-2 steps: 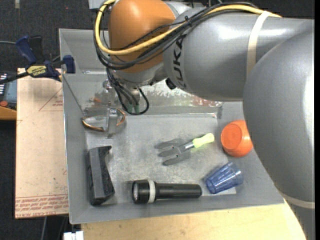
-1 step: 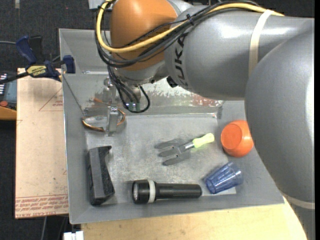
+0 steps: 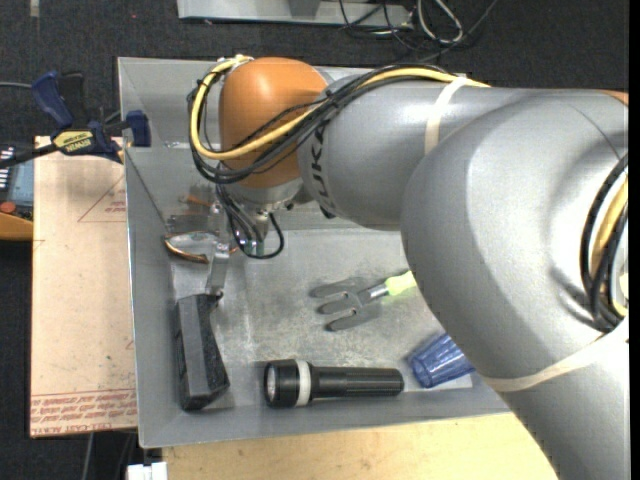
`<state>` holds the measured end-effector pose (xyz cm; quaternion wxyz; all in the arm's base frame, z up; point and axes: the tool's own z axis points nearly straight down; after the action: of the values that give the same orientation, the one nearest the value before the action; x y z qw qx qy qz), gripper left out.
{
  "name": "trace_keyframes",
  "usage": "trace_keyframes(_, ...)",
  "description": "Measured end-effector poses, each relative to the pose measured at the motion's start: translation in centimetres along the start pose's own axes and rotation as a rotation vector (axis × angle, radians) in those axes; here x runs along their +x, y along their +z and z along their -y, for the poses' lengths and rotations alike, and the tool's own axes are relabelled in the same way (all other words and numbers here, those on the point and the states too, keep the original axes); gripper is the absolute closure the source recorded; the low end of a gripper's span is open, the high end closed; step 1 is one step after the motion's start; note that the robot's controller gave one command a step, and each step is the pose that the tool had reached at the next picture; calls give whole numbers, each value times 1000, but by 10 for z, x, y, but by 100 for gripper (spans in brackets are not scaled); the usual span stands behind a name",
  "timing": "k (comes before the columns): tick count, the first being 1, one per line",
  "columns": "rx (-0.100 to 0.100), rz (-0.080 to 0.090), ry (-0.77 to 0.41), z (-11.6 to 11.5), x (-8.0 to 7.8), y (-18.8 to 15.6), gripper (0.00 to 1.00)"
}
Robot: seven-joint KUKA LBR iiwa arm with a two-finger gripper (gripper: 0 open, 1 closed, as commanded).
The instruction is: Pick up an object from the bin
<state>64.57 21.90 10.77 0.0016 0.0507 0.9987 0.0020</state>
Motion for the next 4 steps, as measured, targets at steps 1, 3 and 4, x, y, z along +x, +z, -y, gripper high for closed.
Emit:
trace_keyframes(1,-8,24,-60,4,3,31,0)
trace_keyframes(3,-13,37,-51,4,0,27,0)
trace_keyframes(4,-9,14,70,9,2,37,100)
